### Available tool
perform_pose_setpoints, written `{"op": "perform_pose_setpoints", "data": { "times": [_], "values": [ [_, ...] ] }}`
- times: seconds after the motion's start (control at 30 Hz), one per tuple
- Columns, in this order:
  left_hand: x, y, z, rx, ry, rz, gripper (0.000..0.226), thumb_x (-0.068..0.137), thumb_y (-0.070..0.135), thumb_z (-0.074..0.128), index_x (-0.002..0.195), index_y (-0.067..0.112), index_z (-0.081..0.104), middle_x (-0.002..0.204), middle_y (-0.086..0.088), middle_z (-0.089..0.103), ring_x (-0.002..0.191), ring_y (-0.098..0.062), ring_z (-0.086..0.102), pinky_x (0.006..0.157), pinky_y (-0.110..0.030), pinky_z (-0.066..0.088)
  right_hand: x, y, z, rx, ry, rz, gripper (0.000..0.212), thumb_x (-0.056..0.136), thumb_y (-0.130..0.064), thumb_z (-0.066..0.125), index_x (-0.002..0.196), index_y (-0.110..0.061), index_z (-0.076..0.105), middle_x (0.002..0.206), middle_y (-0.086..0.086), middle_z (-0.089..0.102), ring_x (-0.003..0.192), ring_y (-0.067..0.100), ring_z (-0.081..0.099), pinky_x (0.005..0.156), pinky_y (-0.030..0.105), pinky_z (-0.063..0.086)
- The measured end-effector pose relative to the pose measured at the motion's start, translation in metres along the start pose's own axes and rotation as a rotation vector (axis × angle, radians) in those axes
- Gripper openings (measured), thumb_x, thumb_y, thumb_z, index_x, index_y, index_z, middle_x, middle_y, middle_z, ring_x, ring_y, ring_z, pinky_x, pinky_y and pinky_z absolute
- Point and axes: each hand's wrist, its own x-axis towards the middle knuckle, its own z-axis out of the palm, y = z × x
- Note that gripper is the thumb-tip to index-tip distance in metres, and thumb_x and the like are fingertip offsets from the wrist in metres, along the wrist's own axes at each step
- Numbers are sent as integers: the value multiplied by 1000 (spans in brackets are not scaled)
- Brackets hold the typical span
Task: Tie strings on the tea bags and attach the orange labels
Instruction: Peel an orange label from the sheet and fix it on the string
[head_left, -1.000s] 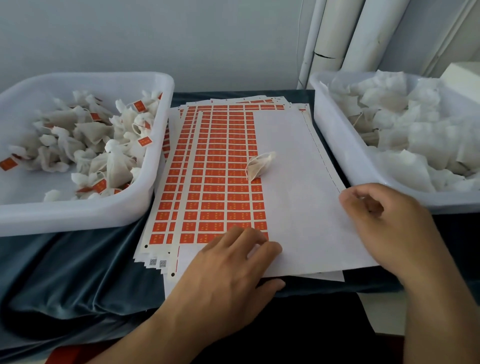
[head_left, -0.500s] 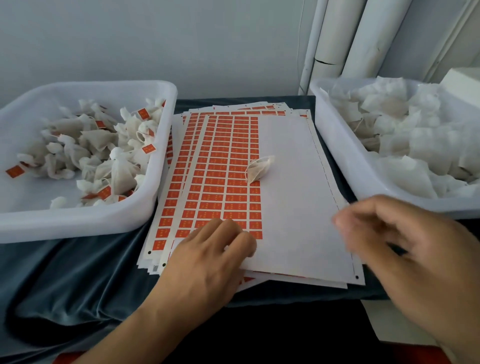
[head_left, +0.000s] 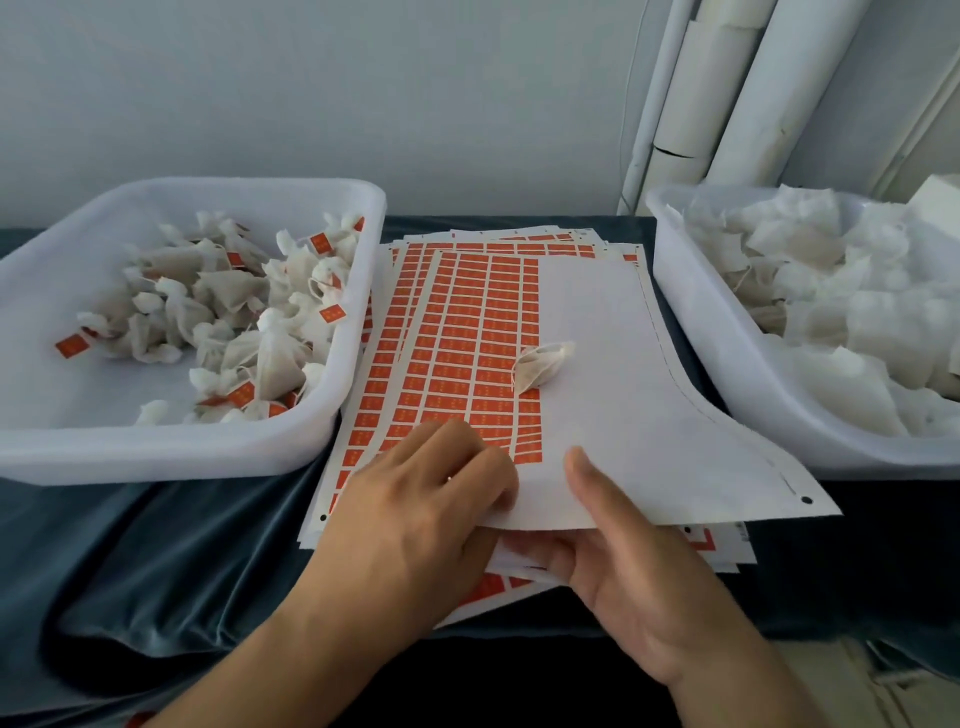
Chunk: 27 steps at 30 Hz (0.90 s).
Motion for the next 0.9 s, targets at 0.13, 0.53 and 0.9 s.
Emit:
{"op": "perform_pose_setpoints", "data": {
  "times": [0.13, 0.53, 0.9],
  "values": [
    [3, 0, -8, -100, -205, -32, 18, 88, 36, 74, 99, 33, 60, 105, 18, 60, 94, -6, 61, 76, -25, 58, 7, 9, 3, 135, 265, -65, 43, 77, -30, 78, 120, -30, 71, 114, 8, 77, 103, 31, 75, 78, 50, 63],
    [30, -4, 15, -76, -235, -221, 55, 90, 76, 44, 124, 39, 68, 115, 23, 64, 97, 1, 57, 80, -18, 50, 10, 18, -7, -64, 372, -91, 18, 93, -31, 71, 101, -46, 77, 107, -1, 79, 98, 26, 76, 89, 58, 58],
    [33, -4, 12, -4, -210, -101, 17, 96, 36, 68, 91, 25, 79, 87, 9, 70, 72, -9, 64, 62, -28, 56, 11, 22, -7, -165, 352, -172, 45, 55, -67, 78, 99, -65, 70, 112, -21, 75, 102, 9, 74, 97, 48, 56]
  ]
}}
